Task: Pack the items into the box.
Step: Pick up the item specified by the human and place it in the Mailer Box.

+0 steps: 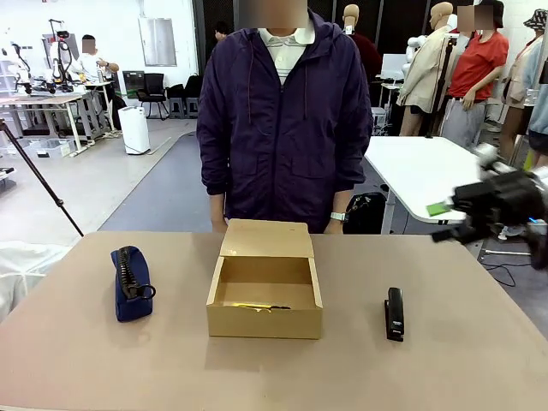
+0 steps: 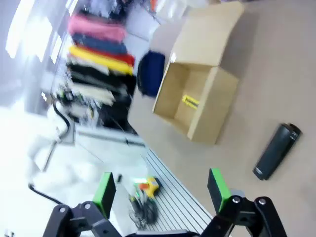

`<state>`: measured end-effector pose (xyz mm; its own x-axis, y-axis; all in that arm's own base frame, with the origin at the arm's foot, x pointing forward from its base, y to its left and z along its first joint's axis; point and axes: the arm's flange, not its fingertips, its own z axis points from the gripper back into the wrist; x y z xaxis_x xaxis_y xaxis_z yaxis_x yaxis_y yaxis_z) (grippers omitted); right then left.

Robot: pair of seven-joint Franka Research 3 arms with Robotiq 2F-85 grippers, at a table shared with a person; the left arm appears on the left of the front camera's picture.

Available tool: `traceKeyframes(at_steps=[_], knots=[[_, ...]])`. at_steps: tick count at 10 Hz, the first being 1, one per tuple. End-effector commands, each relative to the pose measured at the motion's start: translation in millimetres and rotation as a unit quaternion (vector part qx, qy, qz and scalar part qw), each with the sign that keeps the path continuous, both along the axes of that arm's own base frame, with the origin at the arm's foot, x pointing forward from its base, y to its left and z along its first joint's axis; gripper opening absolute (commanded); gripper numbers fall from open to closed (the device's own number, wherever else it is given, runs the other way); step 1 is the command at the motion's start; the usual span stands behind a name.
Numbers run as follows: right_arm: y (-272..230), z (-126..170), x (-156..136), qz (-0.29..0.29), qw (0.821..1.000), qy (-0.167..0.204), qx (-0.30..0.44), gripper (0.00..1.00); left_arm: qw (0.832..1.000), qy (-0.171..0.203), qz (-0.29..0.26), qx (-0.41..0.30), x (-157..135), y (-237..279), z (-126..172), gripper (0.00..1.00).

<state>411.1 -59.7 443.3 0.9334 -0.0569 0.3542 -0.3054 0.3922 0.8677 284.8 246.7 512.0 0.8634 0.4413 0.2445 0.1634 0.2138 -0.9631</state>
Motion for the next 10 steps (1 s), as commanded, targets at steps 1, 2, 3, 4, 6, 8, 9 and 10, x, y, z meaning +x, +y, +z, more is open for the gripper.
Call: traceKeyframes(at_steps=[1,2,3,4,6,8,9,10], knots=[[-37.5,-43.0,-13.9,-0.114,0.986,-0.018,0.123,1.00,1.000,-0.010,0.000,-0.010,0.2,-0.1,3.1,1.00],[-45.5,-54.6,-17.4,-0.128,0.981,-0.014,0.142,1.00,1.000,-0.010,0.000,-0.010,0.2,-0.1,3.1,1.00],[-36.2,-55.0,-12.0,-0.138,0.988,-0.030,0.067,1.00,1.000,-0.010,0.000,-0.010,0.2,-0.1,3.1,1.00],[-59.9,-50.8,-25.4,-0.117,0.988,0.018,0.102,1.00,1.000,-0.010,0.000,-0.010,0.2,-0.1,3.1,1.00],[-59.9,-50.8,-25.4,-0.117,0.988,0.018,0.102,1.00,1.000,-0.010,0.000,-0.010,0.2,-0.1,3.1,1.00],[-59.9,-50.8,-25.4,-0.117,0.988,0.018,0.102,1.00,1.000,-0.010,0.000,-0.010,0.2,-0.1,3.1,1.00],[-59.9,-50.8,-25.4,-0.117,0.988,0.018,0.102,1.00,1.000,-0.010,0.000,-0.010,0.2,-0.1,3.1,1.00],[-59.9,-50.8,-25.4,-0.117,0.988,0.018,0.102,1.00,1.000,-0.010,0.000,-0.010,0.2,-0.1,3.1,1.00]])
